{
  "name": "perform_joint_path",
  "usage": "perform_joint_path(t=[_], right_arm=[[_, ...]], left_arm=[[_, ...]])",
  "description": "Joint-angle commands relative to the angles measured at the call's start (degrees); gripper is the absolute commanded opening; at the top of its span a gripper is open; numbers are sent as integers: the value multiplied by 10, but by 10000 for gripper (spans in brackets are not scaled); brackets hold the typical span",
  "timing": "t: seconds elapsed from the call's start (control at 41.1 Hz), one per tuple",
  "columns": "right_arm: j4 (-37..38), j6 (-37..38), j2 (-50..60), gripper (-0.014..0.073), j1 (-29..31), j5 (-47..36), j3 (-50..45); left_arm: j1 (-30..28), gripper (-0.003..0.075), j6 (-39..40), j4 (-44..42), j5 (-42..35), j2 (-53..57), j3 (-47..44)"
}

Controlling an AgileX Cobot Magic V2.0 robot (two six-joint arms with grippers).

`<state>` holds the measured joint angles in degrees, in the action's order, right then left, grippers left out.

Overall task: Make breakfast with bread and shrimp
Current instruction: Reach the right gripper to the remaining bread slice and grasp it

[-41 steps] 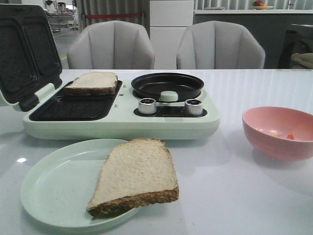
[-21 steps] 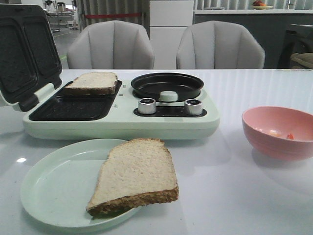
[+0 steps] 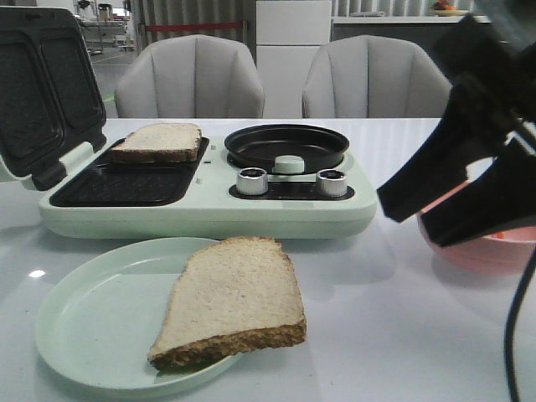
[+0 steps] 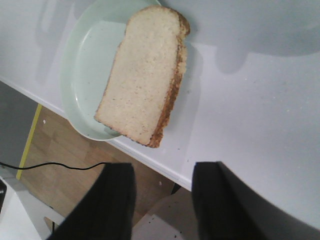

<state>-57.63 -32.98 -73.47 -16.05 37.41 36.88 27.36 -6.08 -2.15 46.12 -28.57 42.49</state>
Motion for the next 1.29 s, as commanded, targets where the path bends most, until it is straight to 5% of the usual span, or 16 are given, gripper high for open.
perform_joint_path(t=[0.0, 0.195, 0.705, 1.265], right_arm=[[-36, -8, -33, 414, -12, -24, 24], [-50, -26, -114, 527, -29, -30, 61], [-236, -185, -280, 527, -33, 71, 138], [-283, -230, -306, 526, -41, 84, 141]], left_arm=[[0, 440, 0, 5, -56, -2, 15], [0, 440, 0, 6, -60, -2, 15], [0, 440, 0, 6, -60, -2, 15], [0, 440, 0, 6, -87, -3, 15]])
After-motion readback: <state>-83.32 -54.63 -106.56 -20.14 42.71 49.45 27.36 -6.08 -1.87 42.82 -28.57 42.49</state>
